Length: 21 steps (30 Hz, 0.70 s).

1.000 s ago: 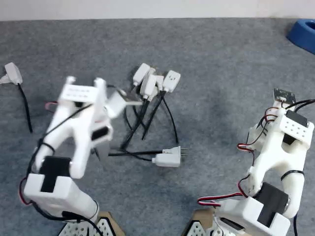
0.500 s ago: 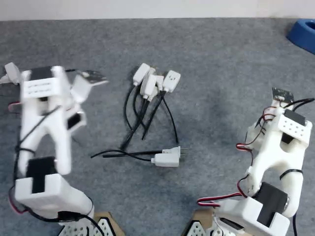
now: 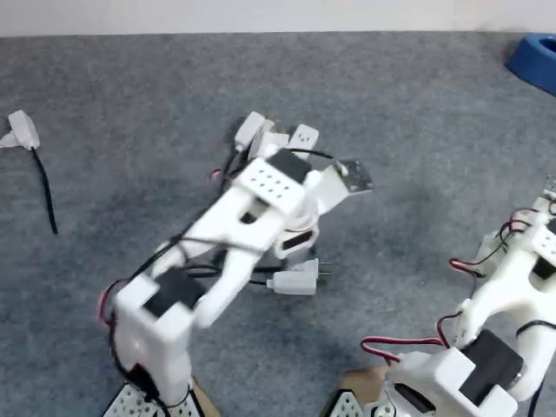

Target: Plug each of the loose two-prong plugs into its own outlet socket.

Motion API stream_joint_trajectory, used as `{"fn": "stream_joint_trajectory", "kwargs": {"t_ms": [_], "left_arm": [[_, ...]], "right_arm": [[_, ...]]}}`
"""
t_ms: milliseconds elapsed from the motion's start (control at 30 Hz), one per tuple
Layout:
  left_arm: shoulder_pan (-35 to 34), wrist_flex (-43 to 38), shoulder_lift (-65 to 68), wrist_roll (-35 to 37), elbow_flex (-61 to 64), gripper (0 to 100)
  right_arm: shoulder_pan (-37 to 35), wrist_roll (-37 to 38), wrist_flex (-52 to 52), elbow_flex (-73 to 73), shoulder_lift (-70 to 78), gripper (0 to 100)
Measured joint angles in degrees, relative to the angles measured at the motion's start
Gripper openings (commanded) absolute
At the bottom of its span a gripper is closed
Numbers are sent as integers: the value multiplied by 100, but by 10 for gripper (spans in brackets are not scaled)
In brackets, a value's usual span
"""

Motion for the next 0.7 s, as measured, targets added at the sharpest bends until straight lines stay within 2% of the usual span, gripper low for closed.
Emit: {"fn": "stream_joint_trajectory", "kwargs": {"t_ms": [233, 333, 533, 700], "left_arm": [[299, 615, 2022, 44, -2075, 187], [264, 914, 2409, 44, -2655, 145], [299, 1275, 2409, 53, -2787, 140], [422, 1310, 1934, 53, -1934, 139]], "right_arm": [[105, 35, -176, 0, 53, 421], [105, 44, -176, 0, 53, 421], [105, 193, -176, 0, 53, 421], [105, 211, -176, 0, 53, 421]]}}
